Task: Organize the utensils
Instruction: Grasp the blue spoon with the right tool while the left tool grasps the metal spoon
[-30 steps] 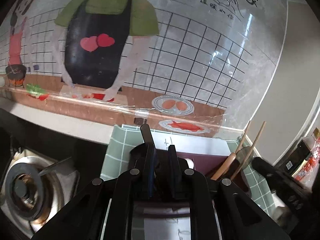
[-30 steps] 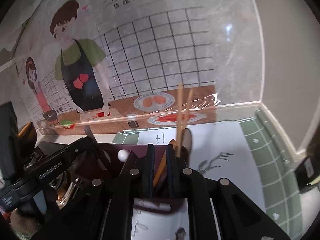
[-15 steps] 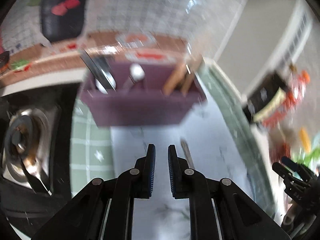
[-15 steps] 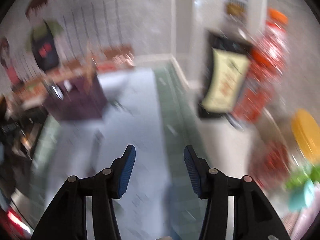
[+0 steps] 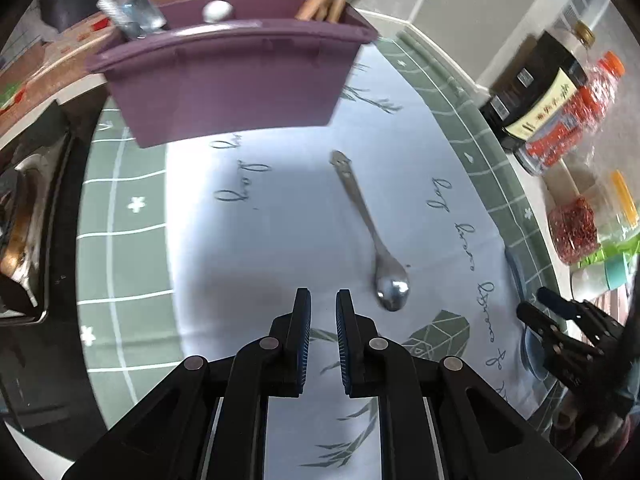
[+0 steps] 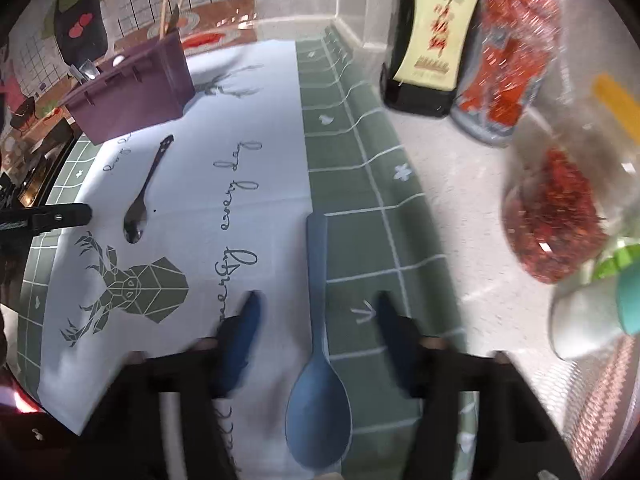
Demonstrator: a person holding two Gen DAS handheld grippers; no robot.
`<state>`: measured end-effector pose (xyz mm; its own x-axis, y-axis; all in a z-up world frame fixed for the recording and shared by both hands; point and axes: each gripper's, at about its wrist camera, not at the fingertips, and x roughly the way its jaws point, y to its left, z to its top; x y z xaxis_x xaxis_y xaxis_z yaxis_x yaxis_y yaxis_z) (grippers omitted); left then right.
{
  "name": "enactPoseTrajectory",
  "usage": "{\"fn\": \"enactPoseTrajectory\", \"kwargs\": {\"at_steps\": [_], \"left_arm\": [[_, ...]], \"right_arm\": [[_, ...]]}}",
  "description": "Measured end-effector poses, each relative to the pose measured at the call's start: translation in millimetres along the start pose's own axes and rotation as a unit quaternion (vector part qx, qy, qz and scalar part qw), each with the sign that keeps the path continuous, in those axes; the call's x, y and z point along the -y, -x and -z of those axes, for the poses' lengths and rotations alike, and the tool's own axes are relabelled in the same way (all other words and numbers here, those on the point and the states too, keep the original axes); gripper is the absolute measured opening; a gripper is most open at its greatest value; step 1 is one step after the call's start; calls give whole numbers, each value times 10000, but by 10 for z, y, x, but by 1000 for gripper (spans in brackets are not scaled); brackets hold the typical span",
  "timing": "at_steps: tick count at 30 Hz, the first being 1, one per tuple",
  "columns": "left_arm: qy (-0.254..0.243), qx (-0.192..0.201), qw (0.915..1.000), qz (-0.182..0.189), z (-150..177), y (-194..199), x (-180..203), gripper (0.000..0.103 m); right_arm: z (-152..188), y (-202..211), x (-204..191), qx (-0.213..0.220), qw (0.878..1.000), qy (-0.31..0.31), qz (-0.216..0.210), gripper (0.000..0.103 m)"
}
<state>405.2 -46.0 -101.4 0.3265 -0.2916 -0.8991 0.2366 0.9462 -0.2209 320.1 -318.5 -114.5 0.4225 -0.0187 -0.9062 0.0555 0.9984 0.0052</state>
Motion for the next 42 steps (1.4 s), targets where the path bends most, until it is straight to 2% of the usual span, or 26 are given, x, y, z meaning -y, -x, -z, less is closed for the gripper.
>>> {"fn": "enactPoseTrajectory", "kwargs": {"at_steps": [4,5,6,7,8,12,15,17,19,22,25,32,37,40,42], "left_arm": [[239,-279,9992,149,-38,-14,-141,14],[303,-357,9987,208,-53,-38,-140,14],[348,-421,9982,253,-72,-61,-118,14],[351,-490,9978,278,-95,-82,-74,14],[339,-552,9975,298,-111,-95,-37,14],[496,-927,9923,658,-303,-177,191,14],[815,-1400,9837,785,-487,-366,279,14],[868,-1677,9803,578,-577,-504,340,15],[836,-1795,9801,153,-627,-605,385,16],[618,-1762,9821,-267,-656,-660,446,16],[521,-1692,9831,-470,-675,-676,454,17],[433,-1679,9838,-451,-769,-758,533,20],[186,-1615,9844,-678,-770,-795,666,20],[113,-1440,9864,-784,-740,-793,743,20],[69,-1249,9894,-733,-674,-767,794,12]], "right_arm": [[-46,-87,-9,-44,10000,64,38,44],[-57,-99,-29,-46,9999,112,66,34],[-66,-102,-46,-58,9998,170,96,19],[-78,-101,-55,-67,9998,179,95,12],[-93,-94,-43,-73,9999,120,75,9],[-96,40,54,160,9996,-211,13,9],[-47,130,114,261,9988,-401,-77,9],[-14,164,146,323,9983,-482,-72,9],[23,194,172,403,9974,-596,-97,9],[77,235,200,503,9958,-744,-195,9],[109,263,187,572,9951,-777,-230,9],[123,229,158,531,9953,-778,-231,9],[81,202,113,519,9965,-641,-137,9],[37,173,69,502,9974,-513,-83,9],[11,170,41,517,9976,-455,-76,9]]}}
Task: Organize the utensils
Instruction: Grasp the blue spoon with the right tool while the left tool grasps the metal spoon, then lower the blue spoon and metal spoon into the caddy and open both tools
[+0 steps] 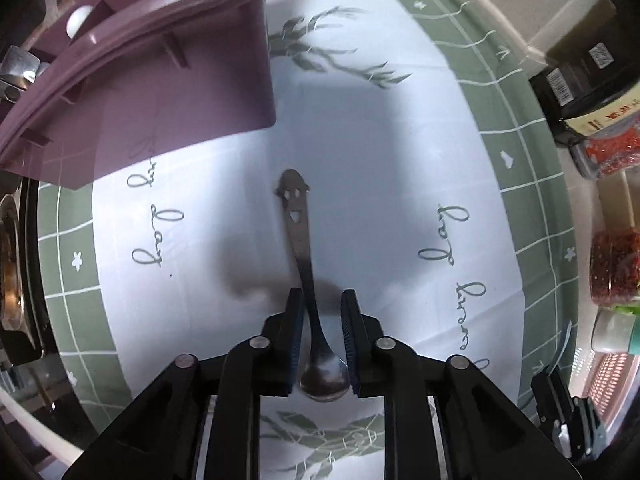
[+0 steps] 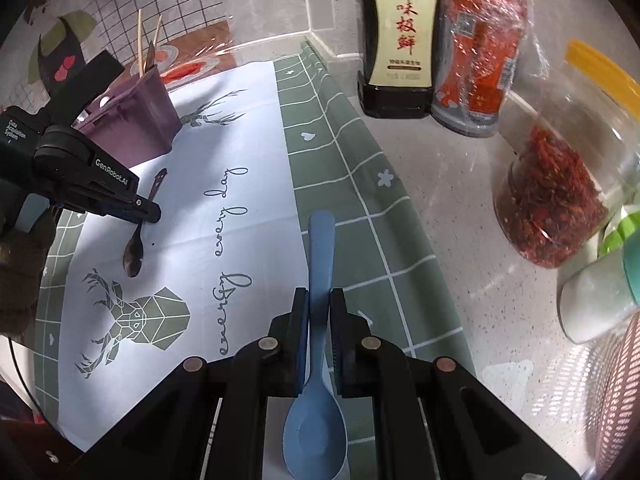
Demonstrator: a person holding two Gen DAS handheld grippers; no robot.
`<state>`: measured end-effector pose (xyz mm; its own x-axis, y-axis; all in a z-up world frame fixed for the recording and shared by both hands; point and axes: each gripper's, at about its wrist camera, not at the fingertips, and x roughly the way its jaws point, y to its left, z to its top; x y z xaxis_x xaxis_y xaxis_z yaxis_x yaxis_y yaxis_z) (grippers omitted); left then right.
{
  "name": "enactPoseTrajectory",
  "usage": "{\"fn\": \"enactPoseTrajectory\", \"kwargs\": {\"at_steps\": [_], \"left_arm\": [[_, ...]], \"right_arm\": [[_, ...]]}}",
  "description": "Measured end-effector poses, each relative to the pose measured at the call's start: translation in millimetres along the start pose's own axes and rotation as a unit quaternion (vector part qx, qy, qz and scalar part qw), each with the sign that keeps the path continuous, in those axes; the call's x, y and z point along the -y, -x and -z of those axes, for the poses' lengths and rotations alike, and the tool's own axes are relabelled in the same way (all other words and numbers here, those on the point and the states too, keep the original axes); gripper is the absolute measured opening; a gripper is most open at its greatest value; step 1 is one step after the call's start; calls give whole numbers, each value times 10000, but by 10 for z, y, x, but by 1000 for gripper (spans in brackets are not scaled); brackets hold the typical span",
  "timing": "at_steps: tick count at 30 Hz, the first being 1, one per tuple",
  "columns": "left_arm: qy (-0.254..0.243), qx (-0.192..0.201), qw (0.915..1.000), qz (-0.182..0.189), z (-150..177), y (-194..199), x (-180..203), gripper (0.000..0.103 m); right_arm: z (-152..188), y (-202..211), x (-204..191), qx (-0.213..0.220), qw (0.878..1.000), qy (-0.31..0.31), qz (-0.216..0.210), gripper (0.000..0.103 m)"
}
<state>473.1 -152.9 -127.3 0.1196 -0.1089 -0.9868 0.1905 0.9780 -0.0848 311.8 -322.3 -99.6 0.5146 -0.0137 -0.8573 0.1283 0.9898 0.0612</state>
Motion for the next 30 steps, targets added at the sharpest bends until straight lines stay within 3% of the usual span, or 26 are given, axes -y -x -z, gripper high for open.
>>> {"fn": "enactPoseTrajectory", "kwargs": {"at_steps": [1,4,8,12,17,24,30], "left_arm": [[-26,129,9999,72,44,11,-29,6],[64,337,9971,679,235,39,-267,5],[331,625,9939,842,535,161,-688,5],[617,1177,9853,1072,891,502,-1176,5],[919,2174,9653,1119,1377,1114,-1534,5],[854,3405,9290,1173,1464,2103,-1802,5],[556,4566,8832,919,1223,3039,-1870,5]], "right_arm": [[-18,5,-18,15,10000,18,-34,9],[-59,32,-66,48,9999,41,-151,9],[-101,80,-180,13,9988,72,-483,9],[-136,130,-378,-3,9973,216,-705,9],[-246,347,-707,259,9936,423,-1013,9],[-689,965,-1173,1153,9804,792,-1389,9],[-1327,1692,-1443,2230,9589,1141,-1332,9]]}}
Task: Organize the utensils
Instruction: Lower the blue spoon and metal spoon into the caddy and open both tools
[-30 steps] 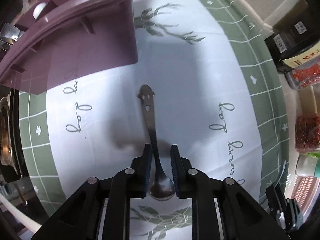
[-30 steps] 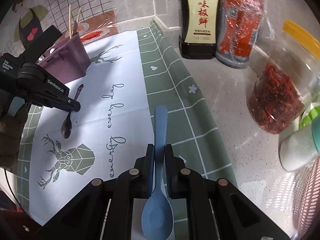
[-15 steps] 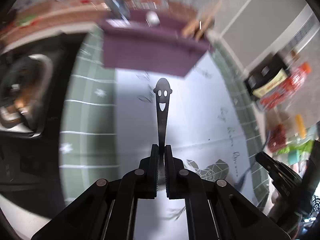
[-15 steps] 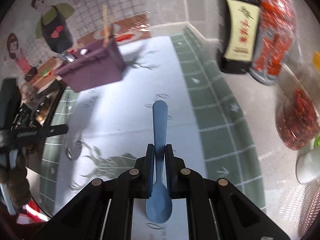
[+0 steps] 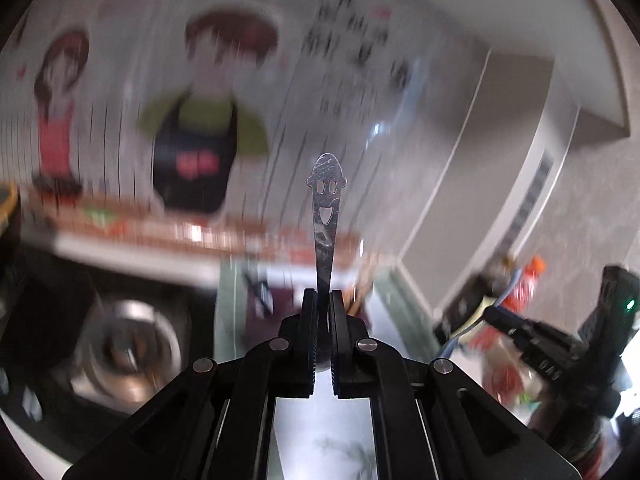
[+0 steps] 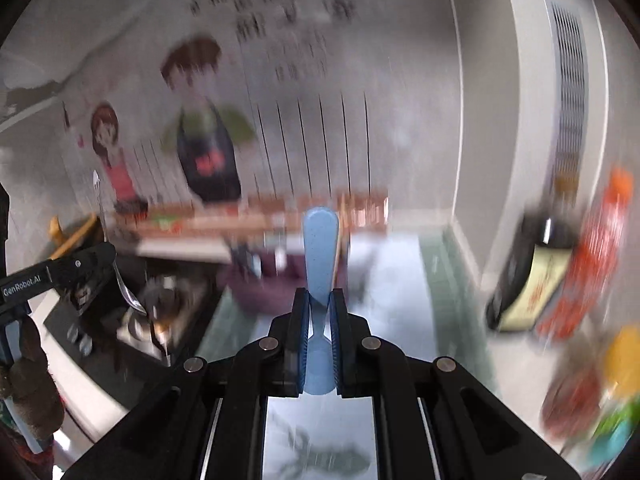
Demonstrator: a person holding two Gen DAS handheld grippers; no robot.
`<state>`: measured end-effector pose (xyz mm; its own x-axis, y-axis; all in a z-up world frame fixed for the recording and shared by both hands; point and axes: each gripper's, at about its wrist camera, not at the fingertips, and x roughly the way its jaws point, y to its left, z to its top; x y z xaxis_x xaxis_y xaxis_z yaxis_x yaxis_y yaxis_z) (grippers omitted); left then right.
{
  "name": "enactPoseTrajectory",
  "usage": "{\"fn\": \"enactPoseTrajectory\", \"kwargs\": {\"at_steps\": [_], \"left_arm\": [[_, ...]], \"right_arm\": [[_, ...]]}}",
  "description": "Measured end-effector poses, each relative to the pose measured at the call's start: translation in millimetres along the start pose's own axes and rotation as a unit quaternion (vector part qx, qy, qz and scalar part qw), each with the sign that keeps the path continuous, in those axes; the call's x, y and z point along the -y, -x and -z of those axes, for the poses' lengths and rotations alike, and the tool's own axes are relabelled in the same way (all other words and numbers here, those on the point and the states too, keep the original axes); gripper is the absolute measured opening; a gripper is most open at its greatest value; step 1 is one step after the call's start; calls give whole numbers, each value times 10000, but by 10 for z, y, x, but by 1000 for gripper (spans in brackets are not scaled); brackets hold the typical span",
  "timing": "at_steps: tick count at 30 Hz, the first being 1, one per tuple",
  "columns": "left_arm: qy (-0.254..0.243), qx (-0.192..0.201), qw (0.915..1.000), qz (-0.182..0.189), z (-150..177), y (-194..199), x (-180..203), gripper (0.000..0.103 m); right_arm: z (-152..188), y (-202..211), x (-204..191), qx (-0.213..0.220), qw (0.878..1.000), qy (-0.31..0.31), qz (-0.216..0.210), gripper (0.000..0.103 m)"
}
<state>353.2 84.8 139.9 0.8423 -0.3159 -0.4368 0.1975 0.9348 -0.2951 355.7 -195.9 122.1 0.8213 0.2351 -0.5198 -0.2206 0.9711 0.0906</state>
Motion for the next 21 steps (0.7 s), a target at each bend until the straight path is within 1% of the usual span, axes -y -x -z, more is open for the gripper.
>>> {"fn": "enactPoseTrajectory", "kwargs": {"at_steps": [2,3,5,8,11,13,14,16,21], "left_arm": [[-161,279,9995,-6,-191,16,52,5],[-235,351,9991,82,-263,-5,63,5],[-262,398,9988,88,-355,-111,52,5],[-212,311,9993,73,-410,-392,-10,5],[-159,163,9997,70,-364,-723,-41,5],[-141,20,9999,18,-281,-981,-72,5],[-113,-55,9999,58,-240,-1093,-95,5],[-40,-190,9998,82,-155,-1329,-155,5],[-68,-514,9986,-62,35,-1811,-255,5]], "right_arm": [[-334,67,-30,357,9993,38,44,9],[-468,67,-38,473,9989,36,33,9],[-651,-11,-37,584,9983,-15,-14,9],[-787,-248,3,533,9984,-179,-110,9],[-787,-565,17,457,9987,-165,-137,9],[-749,-826,33,341,9992,-117,-160,9],[-721,-973,40,258,9995,-107,-168,9],[-650,-1197,75,152,9996,-103,-199,9],[-418,-1756,115,-182,9992,-179,-295,9]]}}
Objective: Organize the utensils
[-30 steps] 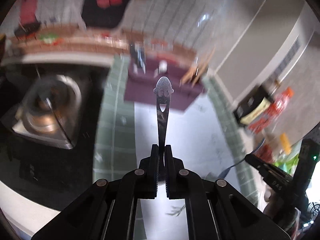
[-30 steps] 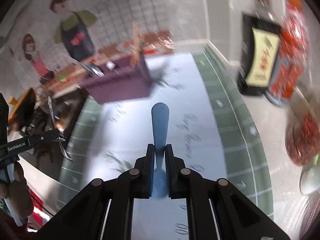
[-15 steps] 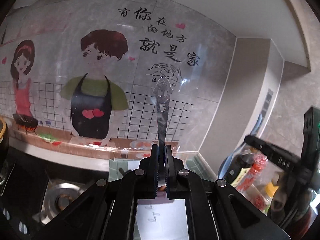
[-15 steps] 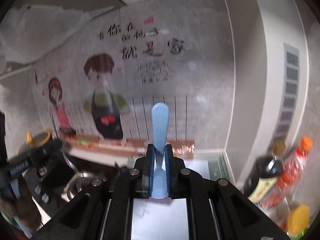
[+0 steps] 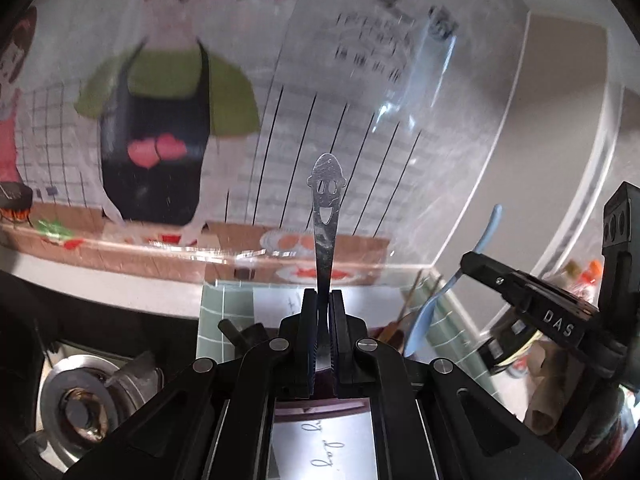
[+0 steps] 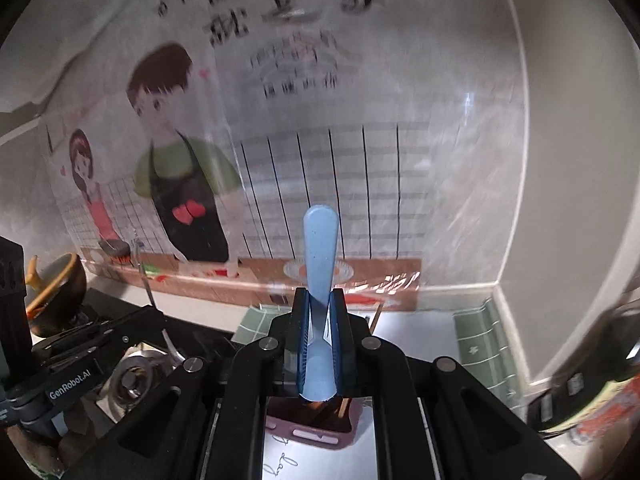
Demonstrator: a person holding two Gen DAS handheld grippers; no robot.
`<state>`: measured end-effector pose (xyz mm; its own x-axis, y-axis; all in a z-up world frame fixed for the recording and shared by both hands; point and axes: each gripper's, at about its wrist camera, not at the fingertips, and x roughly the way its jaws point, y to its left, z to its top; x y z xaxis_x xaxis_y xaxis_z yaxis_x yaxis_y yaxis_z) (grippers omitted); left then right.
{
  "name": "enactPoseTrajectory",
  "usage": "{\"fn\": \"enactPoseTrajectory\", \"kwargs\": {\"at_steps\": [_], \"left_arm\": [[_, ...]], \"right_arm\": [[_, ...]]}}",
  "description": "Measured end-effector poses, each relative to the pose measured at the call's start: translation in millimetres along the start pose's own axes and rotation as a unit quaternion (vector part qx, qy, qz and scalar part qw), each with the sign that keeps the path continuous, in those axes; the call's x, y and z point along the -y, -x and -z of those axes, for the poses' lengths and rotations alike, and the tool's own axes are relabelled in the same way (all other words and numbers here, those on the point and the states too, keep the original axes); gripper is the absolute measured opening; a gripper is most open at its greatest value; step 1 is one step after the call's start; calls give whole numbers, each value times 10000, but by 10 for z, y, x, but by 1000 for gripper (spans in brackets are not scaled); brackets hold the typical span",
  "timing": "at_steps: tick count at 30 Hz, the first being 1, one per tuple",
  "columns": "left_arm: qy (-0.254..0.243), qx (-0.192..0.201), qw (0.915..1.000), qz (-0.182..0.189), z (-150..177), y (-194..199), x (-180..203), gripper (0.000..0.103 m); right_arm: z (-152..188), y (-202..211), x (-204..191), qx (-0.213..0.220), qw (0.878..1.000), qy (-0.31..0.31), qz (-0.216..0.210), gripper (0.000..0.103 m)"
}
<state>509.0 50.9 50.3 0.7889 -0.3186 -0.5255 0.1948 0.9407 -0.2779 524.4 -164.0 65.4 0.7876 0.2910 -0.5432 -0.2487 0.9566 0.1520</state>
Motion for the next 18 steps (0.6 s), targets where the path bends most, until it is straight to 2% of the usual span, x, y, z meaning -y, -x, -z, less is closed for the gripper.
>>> {"fn": "enactPoseTrajectory", "kwargs": {"at_steps": [4,9,12,16,18], "left_arm": [[44,-305,9995,-84,149,-290,-109,5],[201,-723,9972,-73,323,-572,-256,5],[207,-840,9960,-200,418,-652,-288,5],[553,-936,9940,-134,468,-707,-403,7],[672,-916,9934,-153,460,-685,-449,7]], "right_arm": [[225,-331,16,-334,9994,10,63,9],[442,-501,76,-613,9980,-58,120,9],[553,-538,98,-730,9972,-47,161,10],[638,-563,116,-872,9960,-96,191,11],[670,-557,144,-931,9953,-180,184,17]]}}
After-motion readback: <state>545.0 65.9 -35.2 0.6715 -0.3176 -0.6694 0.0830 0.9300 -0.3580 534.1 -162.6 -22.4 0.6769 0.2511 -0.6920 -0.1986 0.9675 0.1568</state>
